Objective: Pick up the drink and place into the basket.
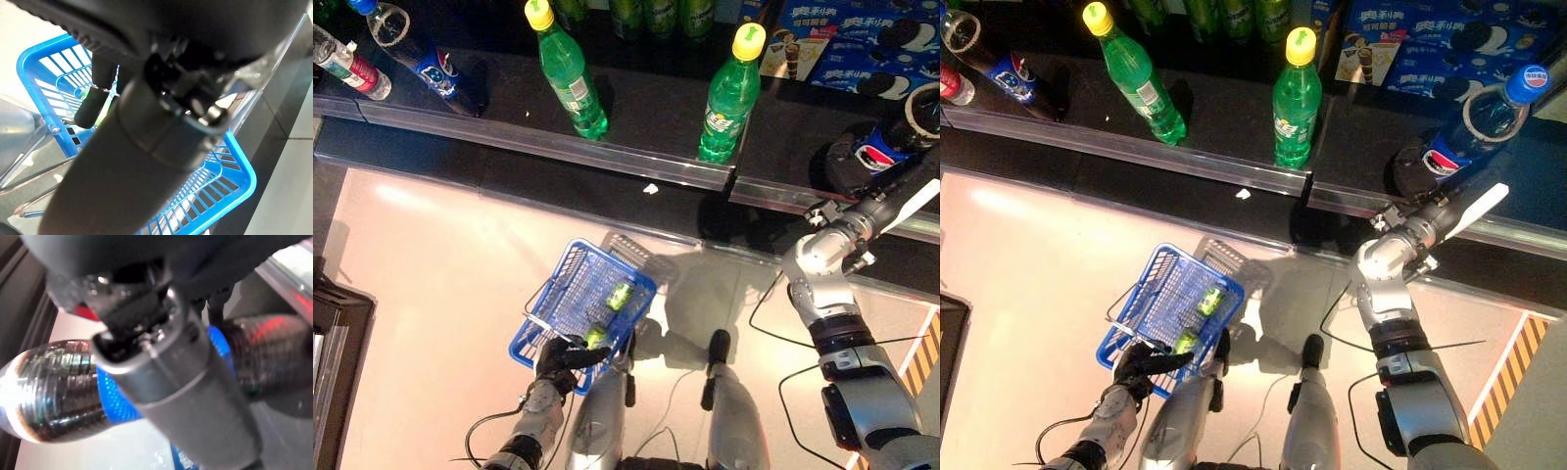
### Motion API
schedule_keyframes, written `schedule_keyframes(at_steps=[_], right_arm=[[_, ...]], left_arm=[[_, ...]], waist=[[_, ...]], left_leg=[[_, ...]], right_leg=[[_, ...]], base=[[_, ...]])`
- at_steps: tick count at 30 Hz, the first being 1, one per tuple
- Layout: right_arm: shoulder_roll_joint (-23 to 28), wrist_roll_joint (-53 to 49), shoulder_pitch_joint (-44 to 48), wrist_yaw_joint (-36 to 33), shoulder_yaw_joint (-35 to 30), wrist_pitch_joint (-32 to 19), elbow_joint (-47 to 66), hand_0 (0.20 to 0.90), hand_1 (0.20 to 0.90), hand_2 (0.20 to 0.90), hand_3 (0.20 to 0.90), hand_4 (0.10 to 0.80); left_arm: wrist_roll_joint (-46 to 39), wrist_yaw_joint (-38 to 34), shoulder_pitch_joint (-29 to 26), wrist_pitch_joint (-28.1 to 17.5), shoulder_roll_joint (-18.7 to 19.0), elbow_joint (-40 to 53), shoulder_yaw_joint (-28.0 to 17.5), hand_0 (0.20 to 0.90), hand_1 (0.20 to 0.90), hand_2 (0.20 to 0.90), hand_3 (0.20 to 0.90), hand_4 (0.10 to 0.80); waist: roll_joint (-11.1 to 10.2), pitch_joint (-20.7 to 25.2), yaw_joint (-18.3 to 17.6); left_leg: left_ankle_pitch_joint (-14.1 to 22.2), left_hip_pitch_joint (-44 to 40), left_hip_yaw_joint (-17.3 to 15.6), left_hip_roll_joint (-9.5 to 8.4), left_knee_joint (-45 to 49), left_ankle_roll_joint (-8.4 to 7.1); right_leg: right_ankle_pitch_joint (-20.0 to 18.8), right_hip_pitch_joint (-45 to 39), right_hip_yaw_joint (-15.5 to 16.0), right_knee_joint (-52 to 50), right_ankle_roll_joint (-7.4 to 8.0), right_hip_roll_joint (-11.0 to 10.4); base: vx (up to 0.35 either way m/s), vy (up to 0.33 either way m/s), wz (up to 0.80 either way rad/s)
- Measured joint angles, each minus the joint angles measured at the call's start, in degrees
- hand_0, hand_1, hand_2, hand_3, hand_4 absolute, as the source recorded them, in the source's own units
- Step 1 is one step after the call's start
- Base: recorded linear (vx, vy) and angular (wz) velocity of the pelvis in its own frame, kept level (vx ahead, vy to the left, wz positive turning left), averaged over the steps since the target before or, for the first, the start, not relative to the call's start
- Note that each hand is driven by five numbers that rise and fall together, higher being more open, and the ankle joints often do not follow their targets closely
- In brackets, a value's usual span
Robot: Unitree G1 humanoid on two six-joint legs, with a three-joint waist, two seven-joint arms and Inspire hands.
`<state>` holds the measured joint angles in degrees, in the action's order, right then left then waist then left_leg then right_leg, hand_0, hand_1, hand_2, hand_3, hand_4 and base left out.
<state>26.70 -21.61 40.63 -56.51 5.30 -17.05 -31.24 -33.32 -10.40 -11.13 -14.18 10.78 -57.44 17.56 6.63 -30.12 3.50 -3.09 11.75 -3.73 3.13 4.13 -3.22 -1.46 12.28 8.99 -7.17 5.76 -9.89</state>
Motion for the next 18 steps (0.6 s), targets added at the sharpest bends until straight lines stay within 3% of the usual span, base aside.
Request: schedule_keyframes(at_steps=[7, 18], right_arm=[[2.64, -2.80, 2.42, 3.19, -0.66, -0.38, -5.00, 0.300, 0.300, 0.300, 0.200, 0.100], [2.76, -3.38, 3.45, 4.33, -0.71, -0.34, -6.32, 0.300, 0.300, 0.300, 0.200, 0.100]], left_arm=[[-1.69, 1.12, 0.00, 0.05, 0.36, -0.03, 0.03, 0.300, 0.300, 0.300, 0.200, 0.100], [-3.99, 2.10, 0.01, 0.01, 0.65, 0.03, 0.00, 0.300, 0.300, 0.300, 0.200, 0.100]], waist=[[0.03, -0.02, 1.10], [0.07, -0.06, 1.14]], left_leg=[[-0.17, 0.03, 0.43, -0.32, 0.01, 0.13], [-0.31, 0.05, 0.75, -0.64, 0.06, 0.31]], right_leg=[[0.28, 0.13, 0.14, -0.67, 0.28, -0.31], [0.38, 0.13, 0.30, -1.13, 0.41, -0.60]], base=[[0.004, 0.003, 0.02], [-0.003, 0.001, 0.00]])
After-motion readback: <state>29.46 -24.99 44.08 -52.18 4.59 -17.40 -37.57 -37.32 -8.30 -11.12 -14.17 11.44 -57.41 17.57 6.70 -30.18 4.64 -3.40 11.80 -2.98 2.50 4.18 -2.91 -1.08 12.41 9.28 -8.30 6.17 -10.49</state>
